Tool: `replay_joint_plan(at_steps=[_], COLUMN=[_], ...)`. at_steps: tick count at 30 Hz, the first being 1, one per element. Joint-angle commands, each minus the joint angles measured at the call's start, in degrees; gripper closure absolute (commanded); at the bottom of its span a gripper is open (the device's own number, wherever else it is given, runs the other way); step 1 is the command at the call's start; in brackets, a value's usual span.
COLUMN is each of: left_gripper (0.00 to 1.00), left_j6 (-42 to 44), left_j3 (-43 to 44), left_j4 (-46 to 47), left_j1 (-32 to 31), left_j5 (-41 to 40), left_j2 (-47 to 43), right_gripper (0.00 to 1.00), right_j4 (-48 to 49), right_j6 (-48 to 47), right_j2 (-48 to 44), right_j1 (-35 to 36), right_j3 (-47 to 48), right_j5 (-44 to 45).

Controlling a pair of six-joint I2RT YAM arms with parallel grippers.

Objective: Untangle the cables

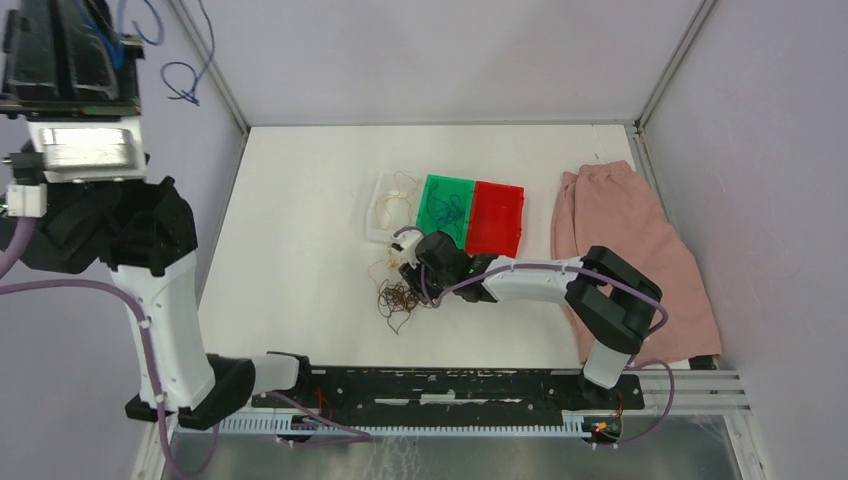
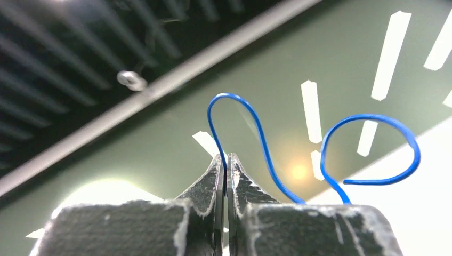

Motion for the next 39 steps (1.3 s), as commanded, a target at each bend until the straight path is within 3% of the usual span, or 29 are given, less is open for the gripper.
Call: replay_joint_plan(at_steps=[1,7,13,19,27,30,33,39], left_gripper=[0.97,0.97,0.97,0.97,0.97,0.97,0.97,0.97], left_j6=[-4.0,-10.2,-11.9,-14.6,-15.0,-14.9,-15.0,-15.5], left_j3=[-16.3,-30.7,-46.9,-57.4,-59.6,-59.4,-59.0,-58.3], left_j4=[-7.8,-18.6,-24.0,-25.7,-26.1,-26.1,-26.2,-26.1], left_j1=[0.1,0.2,0.2,0.2,0.2,0.2,0.2,0.2], left_j5=[15.4,27.5,29.9,31.4,31.2,31.2,31.2,31.3], left_j2=[-10.3,-18.4,-26.0,-30.7,-31.9,-32.0,-32.0,-32.1], right_gripper=[0.46,0.24,0.15,0.04,0.01,0.01,0.02,0.07], right_j4=[-5.0,-12.8,-19.3,-23.1,-40.0,-48.4,-50.1,-64.1], right_j6=[-1.9,-3.1,-5.9,-7.7,-12.4,-10.1,-5.6,-3.1], right_j2=[-5.4,-10.5,-16.9,-22.5,-17.5,-11.8,-9.9,-5.5], right_j1=[0.2,0.2,0.3,0.2,0.1,0.0,-0.2,-0.2], right_j3=[5.5,11.7,14.8,16.3,21.9,24.2,21.9,26.9], right_j5=[-3.9,-12.1,-12.9,-9.9,-10.7,-6.3,-7.2,8.3])
